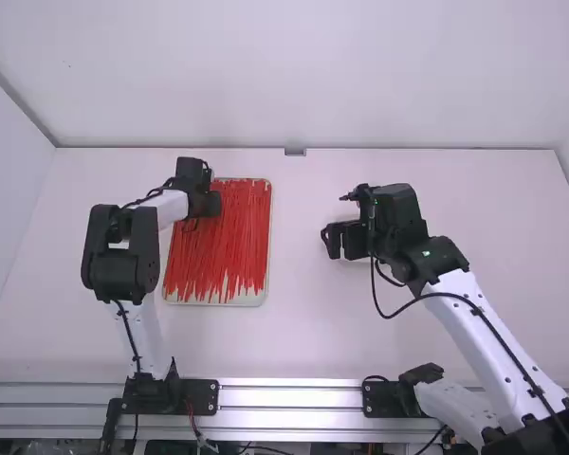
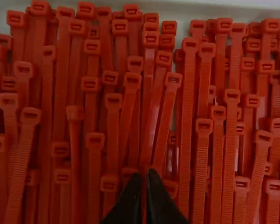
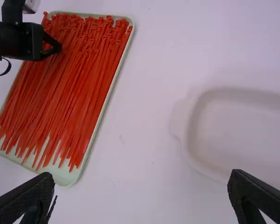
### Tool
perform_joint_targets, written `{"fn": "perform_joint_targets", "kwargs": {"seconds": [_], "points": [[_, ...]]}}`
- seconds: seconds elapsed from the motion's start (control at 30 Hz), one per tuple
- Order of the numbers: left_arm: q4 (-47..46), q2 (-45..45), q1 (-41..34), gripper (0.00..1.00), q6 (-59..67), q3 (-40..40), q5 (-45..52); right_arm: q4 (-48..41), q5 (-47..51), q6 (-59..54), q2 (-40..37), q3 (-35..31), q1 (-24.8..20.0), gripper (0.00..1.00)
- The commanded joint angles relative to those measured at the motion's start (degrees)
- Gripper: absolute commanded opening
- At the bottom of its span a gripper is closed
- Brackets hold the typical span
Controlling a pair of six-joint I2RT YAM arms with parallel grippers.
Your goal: Fasten the cable tie
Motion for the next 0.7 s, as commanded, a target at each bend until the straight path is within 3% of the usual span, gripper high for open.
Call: {"fn": "perform_joint_targets", "kwargs": {"seconds": [0.0, 0.23, 0.3, 0.37, 0.43, 0.67], "points": [[-1.3, 0.4, 0.1, 0.04, -0.3, 2.9, -0.5, 0.4, -0.3, 0.4, 0.4, 2.1, 0.1, 0.99], [-6.7, 0.4, 0.1, 0.03, 0.0, 8.5, -0.5, 0.4, -0.2, 1.2, 0.4, 2.1, 0.1, 0.99], [-7.1, 0.4, 0.1, 0.07, 0.3, 9.2, -0.5, 0.4, -0.3, 1.2, 0.4, 2.1, 0.1, 0.99], [-7.7, 0.4, 0.1, 0.21, 0.2, 9.7, -0.2, 0.3, -0.3, 1.2, 0.4, 2.1, 0.1, 0.99], [-7.4, 0.4, 0.1, 0.26, 0.3, 9.5, -0.3, 0.4, -0.3, 1.2, 0.4, 2.1, 0.1, 0.99], [-3.0, 0.4, 0.1, 0.30, 0.8, 5.9, 0.8, 0.4, -0.2, 1.2, 0.4, 2.1, 0.1, 0.99]]}}
